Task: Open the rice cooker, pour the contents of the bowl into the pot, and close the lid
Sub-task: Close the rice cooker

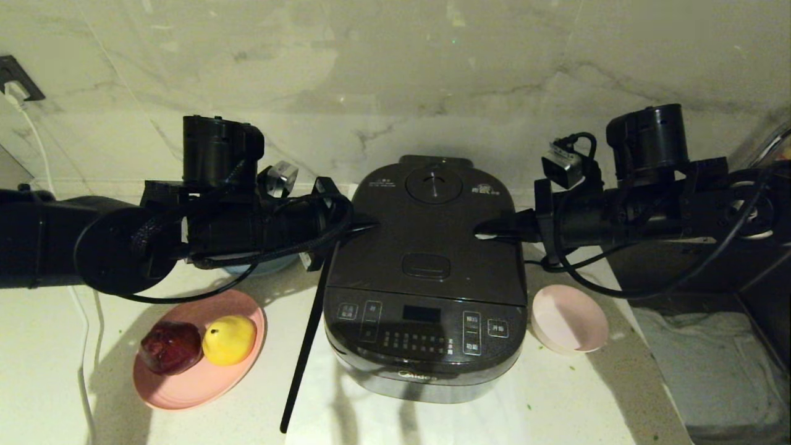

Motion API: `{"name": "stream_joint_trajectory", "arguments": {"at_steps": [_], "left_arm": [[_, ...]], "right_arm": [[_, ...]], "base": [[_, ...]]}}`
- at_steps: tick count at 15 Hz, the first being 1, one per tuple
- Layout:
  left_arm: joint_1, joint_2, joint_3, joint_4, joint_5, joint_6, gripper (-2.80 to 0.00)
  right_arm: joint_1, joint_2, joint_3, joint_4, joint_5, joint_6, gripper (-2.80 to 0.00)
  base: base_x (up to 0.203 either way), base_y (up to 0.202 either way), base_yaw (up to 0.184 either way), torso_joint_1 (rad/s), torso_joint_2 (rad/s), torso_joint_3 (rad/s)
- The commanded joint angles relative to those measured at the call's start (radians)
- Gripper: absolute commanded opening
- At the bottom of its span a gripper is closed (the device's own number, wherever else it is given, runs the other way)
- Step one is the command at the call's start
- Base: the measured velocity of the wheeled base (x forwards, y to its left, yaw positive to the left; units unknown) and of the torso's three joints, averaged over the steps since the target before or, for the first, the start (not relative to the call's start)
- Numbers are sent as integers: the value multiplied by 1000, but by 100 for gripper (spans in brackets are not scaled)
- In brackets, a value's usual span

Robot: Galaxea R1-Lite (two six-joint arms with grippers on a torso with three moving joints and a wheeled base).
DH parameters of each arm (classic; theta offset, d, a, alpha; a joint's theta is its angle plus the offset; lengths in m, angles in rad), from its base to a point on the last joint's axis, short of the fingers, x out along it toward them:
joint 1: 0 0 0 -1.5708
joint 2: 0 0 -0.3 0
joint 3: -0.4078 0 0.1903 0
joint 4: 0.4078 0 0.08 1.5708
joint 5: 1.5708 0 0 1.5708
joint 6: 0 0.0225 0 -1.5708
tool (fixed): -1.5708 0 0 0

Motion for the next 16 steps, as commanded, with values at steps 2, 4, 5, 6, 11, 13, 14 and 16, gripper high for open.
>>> {"name": "stream_joint_trajectory", "arguments": {"at_steps": [2,4,5,6,11,13,14,16], "left_arm": [[1,-48,-47,-2,-2,-13,-280],[2,-82,-80,8,-2,-15,-280],[2,-96,-92,13,-2,-15,-280],[1,-111,-100,14,-2,-15,-280],[0,-132,-115,15,-4,-15,-280],[-3,-135,-97,17,-6,-15,-280],[-3,-137,-83,18,-8,-15,-280],[-6,-148,-55,20,-12,-17,-280]], "right_arm": [[0,-61,-2,-9,5,1,-280],[1,-92,-2,-11,7,1,-280],[3,-104,-1,-11,9,1,-280],[5,-116,0,-11,9,1,-280],[8,-148,-1,-11,10,1,-280],[7,-148,3,-7,10,2,-280],[8,-150,12,-7,10,2,-280],[6,-156,30,-6,10,1,-280]], "base": [[0,0,0,0,0,0],[0,0,0,0,0,0],[0,0,0,0,0,0],[0,0,0,0,0,0],[0,0,0,0,0,0],[0,0,0,0,0,0],[0,0,0,0,0,0],[0,0,0,0,0,0]]}}
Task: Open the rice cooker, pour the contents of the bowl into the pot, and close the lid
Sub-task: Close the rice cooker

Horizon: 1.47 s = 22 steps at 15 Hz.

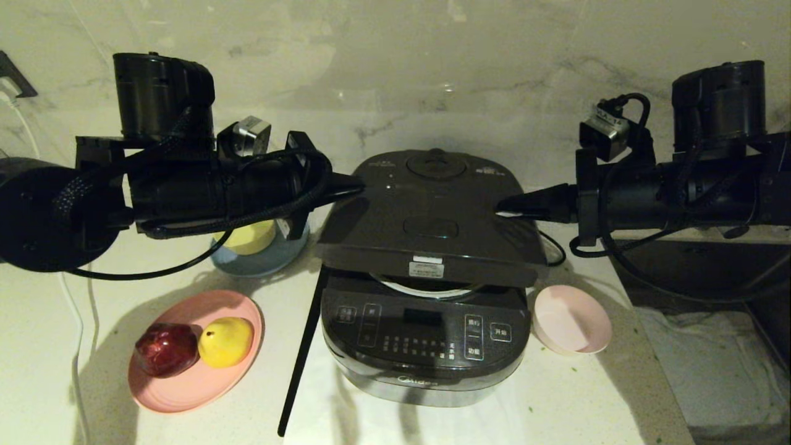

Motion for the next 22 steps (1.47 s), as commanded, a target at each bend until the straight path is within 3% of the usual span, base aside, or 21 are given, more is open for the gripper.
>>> {"name": "stream_joint_trajectory", "arguments": {"at_steps": [1,6,22], "left_arm": [[-5,-20,35,-2,-5,-6,-280],[-18,-18,134,-4,-3,-4,-280],[-16,118,153,-27,59,31,-280]], "right_arm": [[1,-13,24,-5,6,3,-280],[12,-22,85,-1,5,3,-280],[1,83,99,-5,-1,7,-280]], "base": [[0,0,0,0,0,0],[0,0,0,0,0,0],[0,0,0,0,0,0]]}}
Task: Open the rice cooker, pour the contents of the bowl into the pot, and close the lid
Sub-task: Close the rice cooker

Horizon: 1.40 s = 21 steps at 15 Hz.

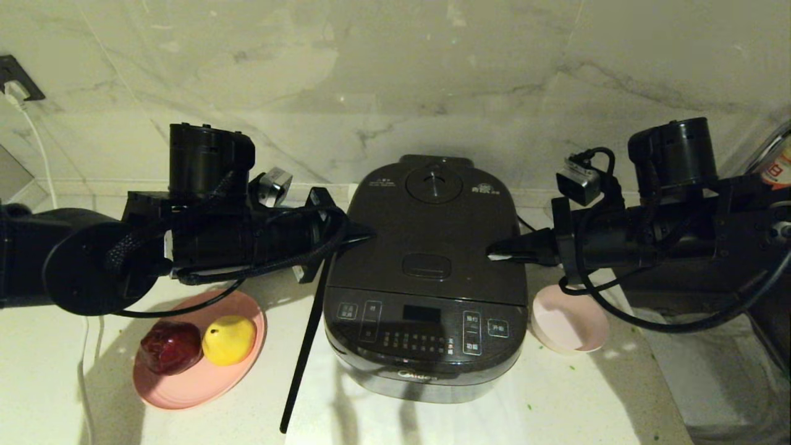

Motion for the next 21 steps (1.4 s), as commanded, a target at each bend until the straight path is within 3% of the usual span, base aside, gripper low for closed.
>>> {"name": "stream_joint_trajectory", "arguments": {"at_steps": [1,14,21], "left_arm": [[0,45,2,2,26,6,-280],[-1,43,-14,-3,33,6,-280],[-90,32,-24,14,35,10,-280]], "right_arm": [[-4,29,2,4,1,4,-280],[-6,26,-1,7,0,4,-280],[8,-32,-1,16,1,4,-280]], "base": [[0,0,0,0,0,0],[0,0,0,0,0,0],[0,0,0,0,0,0]]}}
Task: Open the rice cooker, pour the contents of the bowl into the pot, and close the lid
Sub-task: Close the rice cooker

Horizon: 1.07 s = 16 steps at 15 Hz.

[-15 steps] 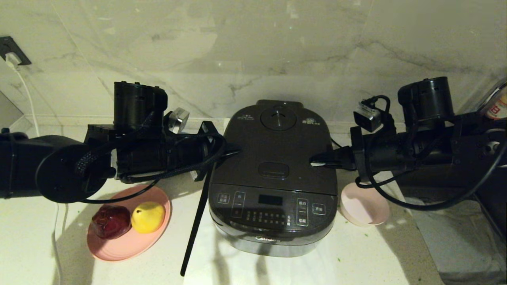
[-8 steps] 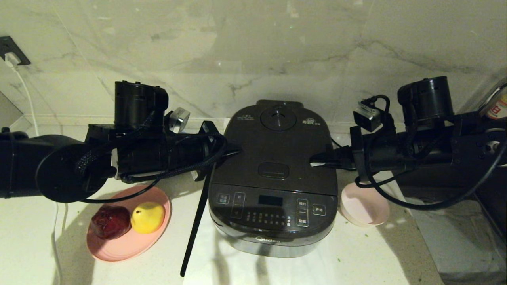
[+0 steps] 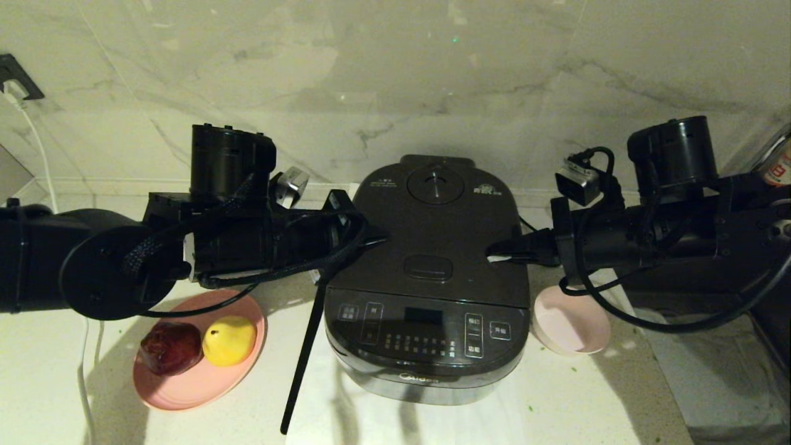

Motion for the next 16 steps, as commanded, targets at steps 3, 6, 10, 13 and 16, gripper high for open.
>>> {"name": "stream_joint_trajectory", "arguments": {"at_steps": [3,6,10,13,16], "left_arm": [[-63,20,-7,11,53,28,-280],[-64,3,-18,3,59,31,-280],[-61,-44,-31,-1,61,31,-280],[-49,-66,-31,-1,115,33,-280],[-49,-75,-32,-4,189,72,-280]], "right_arm": [[10,-27,1,-2,8,4,-280],[11,-43,2,-4,8,4,-280],[10,-67,1,-7,8,4,-280],[12,-93,2,-2,8,4,-280],[18,-115,1,3,8,5,-280]], "base": [[0,0,0,0,0,0],[0,0,0,0,0,0],[0,0,0,0,0,0],[0,0,0,0,0,0],[0,0,0,0,0,0]]}}
